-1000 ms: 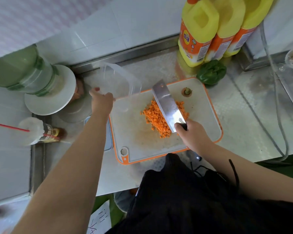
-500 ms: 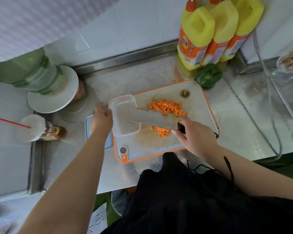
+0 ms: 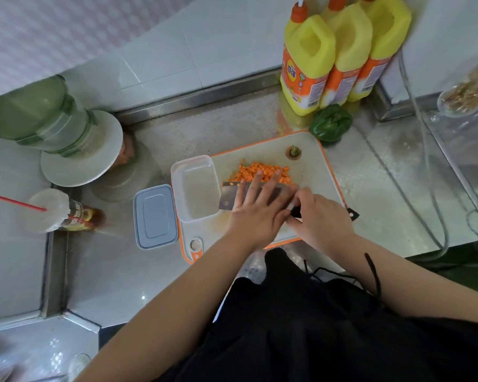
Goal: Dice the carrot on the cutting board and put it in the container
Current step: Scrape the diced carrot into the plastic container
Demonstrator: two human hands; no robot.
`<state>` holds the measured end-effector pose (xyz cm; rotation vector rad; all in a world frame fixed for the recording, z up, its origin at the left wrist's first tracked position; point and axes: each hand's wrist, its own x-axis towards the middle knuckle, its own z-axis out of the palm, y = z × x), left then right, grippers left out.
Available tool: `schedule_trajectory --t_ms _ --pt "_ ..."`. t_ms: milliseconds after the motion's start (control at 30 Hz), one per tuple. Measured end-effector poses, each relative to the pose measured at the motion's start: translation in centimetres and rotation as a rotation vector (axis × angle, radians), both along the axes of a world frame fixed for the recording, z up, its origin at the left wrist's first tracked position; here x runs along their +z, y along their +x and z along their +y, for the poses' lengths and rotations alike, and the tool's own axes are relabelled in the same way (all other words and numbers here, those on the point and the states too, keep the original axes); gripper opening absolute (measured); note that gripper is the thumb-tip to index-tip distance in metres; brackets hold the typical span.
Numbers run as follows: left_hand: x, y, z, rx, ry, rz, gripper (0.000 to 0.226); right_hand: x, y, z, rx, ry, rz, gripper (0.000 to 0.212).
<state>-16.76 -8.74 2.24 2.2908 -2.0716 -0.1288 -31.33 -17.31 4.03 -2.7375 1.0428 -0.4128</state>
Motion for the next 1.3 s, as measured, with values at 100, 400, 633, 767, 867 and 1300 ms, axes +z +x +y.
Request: schedule_trajectory --t_ms 100,400,633,767,867,1300 --pt "0.0 0.0 -0.4 0.002 0.073 -0.001 0.052 0.0 -1.2 -0.3 -0.001 -0.060 0.018 0.052" --pt "-0.9 0.9 -0.7 0.242 0.248 0.016 0.073 -0.7 -5.3 -1.5 -0.079 0.007 0.044 0.048" --pt "-0.4 2.4 -1.3 0.468 0.080 0.174 0.054 -0.3 -7.3 -2.1 -0.155 0.168 0.062 0.034" --pt "0.5 2.7 -1.7 0.536 -0.312 0.306 0.047 -0.2 -6.7 -2.3 -0.353 0.780 -0.031 0.030" --pt "0.2 3.3 -1.8 0.535 -0.415 0.294 0.027 -0.8 -6.0 -3.3 -0.420 0.880 -0.155 0.034" --pt "-1.0 0.2 -2.2 0.501 -0.095 0.601 0.061 -2.6 -4.6 -6.2 -0.441 0.668 0.054 0.028"
